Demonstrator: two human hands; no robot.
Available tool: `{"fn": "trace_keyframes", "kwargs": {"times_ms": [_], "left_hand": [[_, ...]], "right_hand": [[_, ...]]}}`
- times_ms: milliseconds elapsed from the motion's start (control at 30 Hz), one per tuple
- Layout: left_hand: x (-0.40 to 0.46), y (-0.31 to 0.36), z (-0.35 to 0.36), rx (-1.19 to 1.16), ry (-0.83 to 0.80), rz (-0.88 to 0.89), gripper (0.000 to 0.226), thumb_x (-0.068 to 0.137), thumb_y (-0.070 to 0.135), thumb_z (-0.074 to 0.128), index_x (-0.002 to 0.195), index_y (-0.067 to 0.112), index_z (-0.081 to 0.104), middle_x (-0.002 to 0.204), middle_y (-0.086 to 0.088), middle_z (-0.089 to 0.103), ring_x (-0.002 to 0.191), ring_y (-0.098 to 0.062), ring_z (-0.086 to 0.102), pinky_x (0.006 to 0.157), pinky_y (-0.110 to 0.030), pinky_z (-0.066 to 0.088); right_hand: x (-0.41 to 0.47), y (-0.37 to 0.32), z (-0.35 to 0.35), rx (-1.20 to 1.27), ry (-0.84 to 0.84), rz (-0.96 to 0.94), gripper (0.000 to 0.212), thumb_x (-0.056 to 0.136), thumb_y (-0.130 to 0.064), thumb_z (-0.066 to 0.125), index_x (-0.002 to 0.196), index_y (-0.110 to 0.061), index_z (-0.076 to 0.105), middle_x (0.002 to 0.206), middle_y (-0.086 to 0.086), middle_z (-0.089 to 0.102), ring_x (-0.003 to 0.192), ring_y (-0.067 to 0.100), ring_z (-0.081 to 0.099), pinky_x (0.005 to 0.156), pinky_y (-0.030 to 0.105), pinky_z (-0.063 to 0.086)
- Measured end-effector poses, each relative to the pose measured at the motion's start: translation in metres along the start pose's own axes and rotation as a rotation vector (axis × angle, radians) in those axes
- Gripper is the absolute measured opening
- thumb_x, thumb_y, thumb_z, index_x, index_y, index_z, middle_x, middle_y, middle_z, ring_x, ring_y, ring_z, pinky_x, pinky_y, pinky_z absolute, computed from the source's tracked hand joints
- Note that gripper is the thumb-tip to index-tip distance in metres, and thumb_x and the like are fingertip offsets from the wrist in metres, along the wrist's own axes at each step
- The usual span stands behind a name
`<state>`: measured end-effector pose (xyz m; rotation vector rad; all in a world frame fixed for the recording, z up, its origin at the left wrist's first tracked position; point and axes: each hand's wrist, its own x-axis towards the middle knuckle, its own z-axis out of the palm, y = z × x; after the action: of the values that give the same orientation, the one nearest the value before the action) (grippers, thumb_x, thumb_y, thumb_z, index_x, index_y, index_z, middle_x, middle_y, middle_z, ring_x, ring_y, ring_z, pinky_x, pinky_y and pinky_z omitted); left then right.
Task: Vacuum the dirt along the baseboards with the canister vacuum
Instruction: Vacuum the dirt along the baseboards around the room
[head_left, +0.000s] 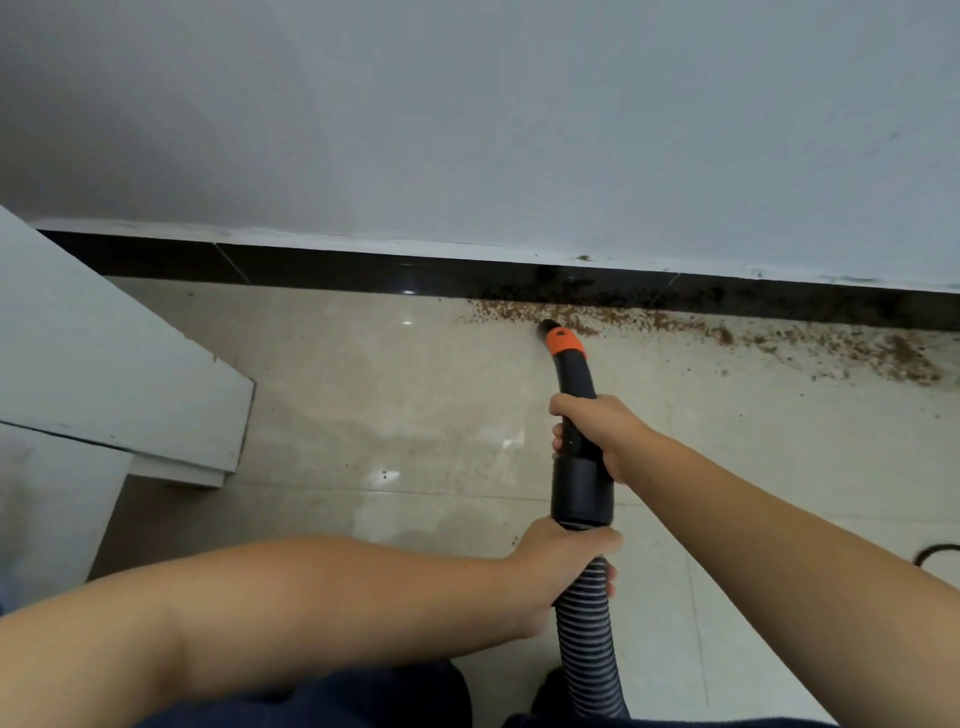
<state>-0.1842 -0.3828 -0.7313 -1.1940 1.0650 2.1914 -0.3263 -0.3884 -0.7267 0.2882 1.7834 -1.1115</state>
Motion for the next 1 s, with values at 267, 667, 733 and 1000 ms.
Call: {"fn": "trace_keyframes", "kwargs": {"times_ms": [267, 667, 733, 1000], "left_hand": [[0.009, 0.006, 0.023, 0.049, -0.040, -0.002, 0.011, 0.083, 0.016, 0.069, 0.086, 0.011, 0.060, 0.058, -0.001, 0.064, 0.048, -0.013, 0.061, 0.050, -0.019, 0.052], [-0.002, 0.000, -0.004, -0.076, 0.106, 0.018, 0.014, 0.084, 0.016, 0.069, 0.087, 0.006, 0.059, 0.057, -0.003, 0.063, 0.047, -0.015, 0.061, 0.051, -0.023, 0.052], [-0.005, -0.001, -0.009, -0.096, 0.117, 0.017, 0.014, 0.084, 0.015, 0.069, 0.089, 0.006, 0.059, 0.058, -0.004, 0.063, 0.048, -0.015, 0.061, 0.051, -0.023, 0.052], [0.001, 0.006, -0.001, 0.000, 0.036, 0.016, 0.013, 0.083, 0.017, 0.069, 0.088, 0.011, 0.059, 0.061, -0.003, 0.064, 0.051, -0.015, 0.061, 0.054, -0.023, 0.052]], "right_hand": [[0.002, 0.005, -0.038, 0.112, 0.098, 0.013, 0.017, 0.082, -0.008, 0.064, 0.096, -0.004, 0.054, 0.060, 0.008, 0.057, 0.045, 0.018, 0.054, 0.052, 0.028, 0.052], [0.000, -0.004, 0.021, -0.078, -0.098, -0.031, 0.016, 0.083, -0.007, 0.061, 0.094, -0.005, 0.050, 0.062, 0.009, 0.055, 0.046, 0.020, 0.053, 0.050, 0.028, 0.050], [0.000, -0.004, 0.030, -0.105, -0.120, -0.035, 0.017, 0.083, -0.008, 0.061, 0.095, -0.005, 0.050, 0.063, 0.009, 0.056, 0.048, 0.020, 0.054, 0.052, 0.029, 0.050], [0.003, -0.002, 0.000, 0.021, 0.003, -0.019, 0.016, 0.084, -0.009, 0.062, 0.096, -0.005, 0.052, 0.063, 0.008, 0.057, 0.048, 0.019, 0.055, 0.053, 0.028, 0.052]]}}
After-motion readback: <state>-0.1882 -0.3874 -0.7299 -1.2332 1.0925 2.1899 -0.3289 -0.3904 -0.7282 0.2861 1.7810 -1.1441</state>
